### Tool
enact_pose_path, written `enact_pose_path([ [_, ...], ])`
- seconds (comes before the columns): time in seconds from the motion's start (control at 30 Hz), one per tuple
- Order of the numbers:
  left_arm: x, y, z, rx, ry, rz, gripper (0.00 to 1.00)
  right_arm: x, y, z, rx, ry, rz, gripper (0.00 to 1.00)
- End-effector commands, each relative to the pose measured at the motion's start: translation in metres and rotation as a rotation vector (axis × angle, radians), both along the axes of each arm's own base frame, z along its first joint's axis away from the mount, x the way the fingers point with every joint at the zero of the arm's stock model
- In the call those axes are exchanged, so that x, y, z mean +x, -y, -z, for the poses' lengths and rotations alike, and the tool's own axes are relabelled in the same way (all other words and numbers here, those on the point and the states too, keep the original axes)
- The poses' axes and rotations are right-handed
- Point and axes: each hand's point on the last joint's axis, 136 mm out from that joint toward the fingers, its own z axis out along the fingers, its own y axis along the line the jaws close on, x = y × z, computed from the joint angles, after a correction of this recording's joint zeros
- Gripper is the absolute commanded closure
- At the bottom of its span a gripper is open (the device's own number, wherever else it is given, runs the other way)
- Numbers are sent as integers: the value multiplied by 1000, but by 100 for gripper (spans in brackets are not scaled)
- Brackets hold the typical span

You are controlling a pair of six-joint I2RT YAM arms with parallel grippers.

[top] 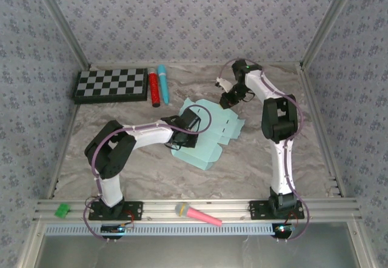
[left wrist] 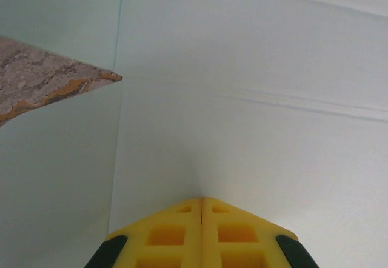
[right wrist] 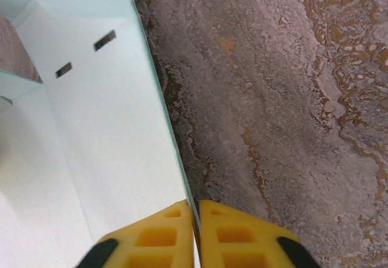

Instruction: Fold the paper box

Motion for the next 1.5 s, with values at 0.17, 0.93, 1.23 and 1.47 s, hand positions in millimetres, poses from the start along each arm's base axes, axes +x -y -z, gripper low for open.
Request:
enact_pose_path([
  [0.17,-1,-15,-8,29,41,-47,93,13,5,-40,-51,226,-58,100],
  [0.93,-3,-53,6,-52,2,-244,91,17,-12,-85,-164,687,-214,100],
  [1.23,-4,-48,12,-91,-20,-264,100,12,-25,-92,-257,901,-223,100],
  [1.47,-2,-44,13,-112,-27,-271,100,4,-33,-94,-331,1059,-221,100],
])
